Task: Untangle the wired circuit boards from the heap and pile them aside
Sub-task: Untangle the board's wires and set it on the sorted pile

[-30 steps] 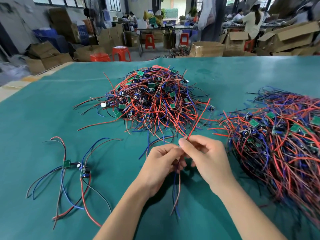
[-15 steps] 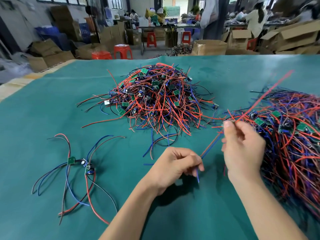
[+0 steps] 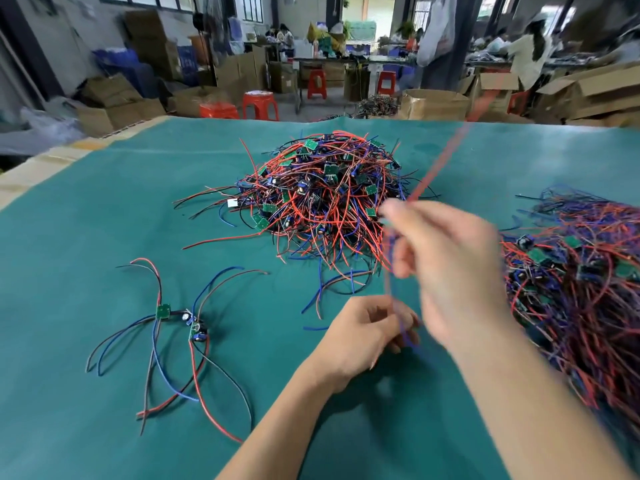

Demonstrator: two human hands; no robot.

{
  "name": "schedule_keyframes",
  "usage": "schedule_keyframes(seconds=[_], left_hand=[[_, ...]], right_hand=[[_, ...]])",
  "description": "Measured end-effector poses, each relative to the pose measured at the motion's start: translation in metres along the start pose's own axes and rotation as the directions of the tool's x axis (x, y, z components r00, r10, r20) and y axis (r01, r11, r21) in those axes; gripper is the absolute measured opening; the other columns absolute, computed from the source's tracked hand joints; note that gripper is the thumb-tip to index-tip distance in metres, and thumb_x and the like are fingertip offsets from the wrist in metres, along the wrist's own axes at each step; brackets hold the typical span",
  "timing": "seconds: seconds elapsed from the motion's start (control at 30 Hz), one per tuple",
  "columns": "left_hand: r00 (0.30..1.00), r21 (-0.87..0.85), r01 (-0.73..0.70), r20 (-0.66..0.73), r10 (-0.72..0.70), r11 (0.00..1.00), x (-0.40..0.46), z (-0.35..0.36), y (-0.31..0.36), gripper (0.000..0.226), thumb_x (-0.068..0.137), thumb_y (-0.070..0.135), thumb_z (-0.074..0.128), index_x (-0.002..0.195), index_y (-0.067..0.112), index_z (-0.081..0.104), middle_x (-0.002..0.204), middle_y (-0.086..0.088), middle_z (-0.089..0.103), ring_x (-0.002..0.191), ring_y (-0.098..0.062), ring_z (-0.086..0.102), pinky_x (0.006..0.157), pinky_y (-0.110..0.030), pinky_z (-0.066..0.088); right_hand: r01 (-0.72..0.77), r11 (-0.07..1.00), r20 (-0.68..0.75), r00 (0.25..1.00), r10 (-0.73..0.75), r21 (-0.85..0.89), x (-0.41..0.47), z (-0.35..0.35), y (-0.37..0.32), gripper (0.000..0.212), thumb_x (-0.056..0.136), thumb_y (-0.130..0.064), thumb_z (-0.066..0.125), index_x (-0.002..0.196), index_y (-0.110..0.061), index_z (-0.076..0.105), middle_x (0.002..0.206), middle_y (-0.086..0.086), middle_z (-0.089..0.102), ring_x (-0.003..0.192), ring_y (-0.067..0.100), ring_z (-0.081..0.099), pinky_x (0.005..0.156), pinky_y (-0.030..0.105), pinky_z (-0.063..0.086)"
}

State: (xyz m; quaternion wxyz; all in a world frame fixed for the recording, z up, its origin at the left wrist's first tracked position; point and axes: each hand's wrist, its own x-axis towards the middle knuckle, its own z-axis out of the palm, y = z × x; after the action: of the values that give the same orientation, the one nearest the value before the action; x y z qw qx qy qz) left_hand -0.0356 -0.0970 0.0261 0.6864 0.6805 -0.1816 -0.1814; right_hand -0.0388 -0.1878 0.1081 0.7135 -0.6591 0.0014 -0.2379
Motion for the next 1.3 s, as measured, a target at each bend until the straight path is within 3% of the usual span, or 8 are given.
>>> schedule_keyframes(seconds=[0.1, 0.23, 0.33, 0.5, 0.7, 0.83, 1.1, 1.3], left_hand=[[0.999, 0.089, 0.031, -0.035, -0.028, 0.996, -0.006, -0.005, -0.002, 0.029, 0.087, 0.006, 0.06, 0.116, 0.01, 0.06, 0.122, -0.01, 0.062, 0.105, -0.015, 0.056, 0.09, -0.019, 0.046], [0.996, 0.241, 0.021, -0.088, 0.0, 0.97, -0.01, -0.011, -0.004, 0.036, 0.095, -0.01, 0.049, 0.129, -0.003, 0.055, 0.134, -0.019, 0.059, 0.108, -0.012, 0.053, 0.088, -0.011, 0.045], [0.998, 0.064, -0.034, -0.059, 0.038, 0.997, -0.004, -0.003, 0.0, 0.023, 0.09, -0.013, 0.047, 0.103, -0.006, 0.065, 0.101, -0.018, 0.071, 0.089, -0.019, 0.063, 0.084, -0.036, 0.053], [1.0, -0.005, 0.007, 0.002, -0.007, 1.0, 0.002, -0.002, -0.003, 0.015, 0.094, -0.005, 0.05, 0.093, 0.003, 0.064, 0.08, -0.013, 0.067, 0.061, -0.009, 0.058, 0.059, -0.018, 0.047], [1.0, -0.078, 0.011, 0.016, -0.01, 0.997, 0.003, -0.005, -0.004, 0.026, 0.095, -0.003, 0.051, 0.084, 0.017, 0.063, 0.078, -0.014, 0.067, 0.061, -0.01, 0.057, 0.06, -0.018, 0.047], [1.0, -0.083, 0.012, 0.014, -0.011, 0.996, 0.003, -0.005, -0.004, 0.018, 0.096, -0.002, 0.052, 0.095, 0.01, 0.065, 0.078, -0.013, 0.068, 0.062, -0.01, 0.057, 0.061, -0.018, 0.047], [1.0, -0.111, 0.015, -0.021, -0.017, 0.994, 0.003, -0.009, -0.006, 0.017, 0.094, -0.003, 0.052, 0.102, -0.005, 0.066, 0.078, -0.01, 0.07, 0.064, -0.012, 0.057, 0.062, -0.018, 0.048], [0.999, -0.132, 0.026, -0.017, -0.029, 0.991, 0.004, -0.008, -0.006, 0.017, 0.095, -0.003, 0.051, 0.099, 0.002, 0.066, 0.08, -0.011, 0.07, 0.067, -0.014, 0.056, 0.064, -0.018, 0.049]], right_hand=[[-0.12, 0.991, 0.299, 0.945, 0.134, -0.066, -0.002, 0.065, -0.005, 0.027, 0.094, -0.024, 0.073, 0.075, -0.005, 0.075, 0.066, 0.008, 0.066, 0.045, 0.01, 0.055, 0.041, 0.025, 0.045], [0.268, 0.808, 0.588, 0.8, 0.117, -0.525, 0.011, 0.101, 0.008, 0.04, 0.1, -0.042, 0.062, 0.084, -0.007, 0.075, 0.077, 0.01, 0.071, 0.071, 0.02, 0.069, 0.073, 0.036, 0.055], [0.378, 0.582, 0.562, 0.81, 0.17, -0.72, 0.038, 0.087, 0.028, 0.033, 0.096, -0.04, 0.062, 0.076, -0.016, 0.071, 0.078, 0.007, 0.07, 0.08, 0.031, 0.064, 0.078, 0.037, 0.053], [0.302, 0.126, 0.327, 0.898, 0.293, -0.945, 0.066, 0.039, 0.064, 0.024, 0.096, -0.033, 0.065, 0.116, -0.02, 0.066, 0.122, 0.013, 0.062, 0.11, 0.039, 0.064, 0.089, 0.045, 0.053], [0.262, 0.189, 0.313, 0.885, 0.344, -0.947, 0.077, 0.023, 0.071, 0.029, 0.088, -0.008, 0.065, 0.109, -0.028, 0.068, 0.122, 0.013, 0.057, 0.101, 0.039, 0.061, 0.08, 0.041, 0.05], [0.208, 0.268, 0.295, 0.892, 0.342, -0.941, 0.073, 0.018, 0.076, 0.014, 0.083, -0.028, 0.077, 0.091, -0.028, 0.066, 0.107, 0.01, 0.064, 0.108, 0.036, 0.061, 0.089, 0.042, 0.054], [0.192, 0.267, 0.289, 0.869, 0.401, -0.945, 0.082, 0.007, 0.076, 0.029, 0.082, -0.007, 0.073, 0.077, -0.032, 0.059, 0.121, 0.013, 0.062, 0.11, 0.035, 0.06, 0.089, 0.037, 0.052], [0.074, 0.355, 0.115, 0.988, 0.098, -0.932, 0.103, -0.003, 0.075, 0.008, 0.089, -0.025, 0.06, 0.095, -0.025, 0.066, 0.11, 0.01, 0.07, 0.108, 0.037, 0.062, 0.088, 0.04, 0.053]])
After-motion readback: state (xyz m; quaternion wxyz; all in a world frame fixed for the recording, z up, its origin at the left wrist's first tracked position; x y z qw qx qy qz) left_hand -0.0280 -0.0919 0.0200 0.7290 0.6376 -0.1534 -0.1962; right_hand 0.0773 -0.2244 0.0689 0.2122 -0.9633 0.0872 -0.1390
